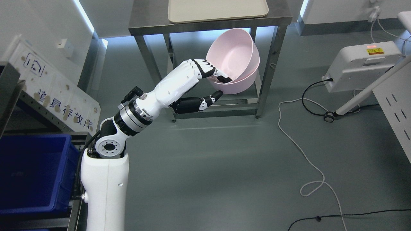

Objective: Stack pink IKEA bowls on left shelf middle
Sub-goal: 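Carry the stacked bowls in the left hand while turning to the bin shelf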

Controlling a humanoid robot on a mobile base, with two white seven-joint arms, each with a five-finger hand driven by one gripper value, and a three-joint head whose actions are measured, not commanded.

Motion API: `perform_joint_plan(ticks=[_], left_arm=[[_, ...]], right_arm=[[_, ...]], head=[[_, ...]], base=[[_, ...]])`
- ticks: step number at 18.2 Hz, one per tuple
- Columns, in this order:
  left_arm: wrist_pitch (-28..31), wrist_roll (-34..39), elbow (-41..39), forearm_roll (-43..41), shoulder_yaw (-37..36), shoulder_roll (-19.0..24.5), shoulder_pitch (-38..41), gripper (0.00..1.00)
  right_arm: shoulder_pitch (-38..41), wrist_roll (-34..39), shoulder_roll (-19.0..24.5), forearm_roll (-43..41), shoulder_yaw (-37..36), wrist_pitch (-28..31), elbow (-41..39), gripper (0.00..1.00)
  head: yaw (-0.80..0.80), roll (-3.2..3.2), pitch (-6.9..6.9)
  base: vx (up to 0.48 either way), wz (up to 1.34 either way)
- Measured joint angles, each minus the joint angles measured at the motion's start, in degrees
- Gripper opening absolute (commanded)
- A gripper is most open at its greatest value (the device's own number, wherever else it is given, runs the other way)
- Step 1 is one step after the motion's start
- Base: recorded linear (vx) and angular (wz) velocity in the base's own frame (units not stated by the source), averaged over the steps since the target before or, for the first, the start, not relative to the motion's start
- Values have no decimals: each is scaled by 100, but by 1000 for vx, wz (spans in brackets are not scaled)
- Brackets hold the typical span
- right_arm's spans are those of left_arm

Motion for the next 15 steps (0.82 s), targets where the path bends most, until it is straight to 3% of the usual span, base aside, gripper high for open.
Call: perform_joint_plan(ticks=[8,15], left_arm=[[-6,48,-187,225,-237,0,-35,12],[89,87,-344,437,-638,1,-456,12]], right_arm=[[2,-1,0,0,0,0,0,100],[1,-2,0,0,0,0,0,100]], head=[[0,0,0],[0,0,0]], base=[[-410,352],[-331,1180]])
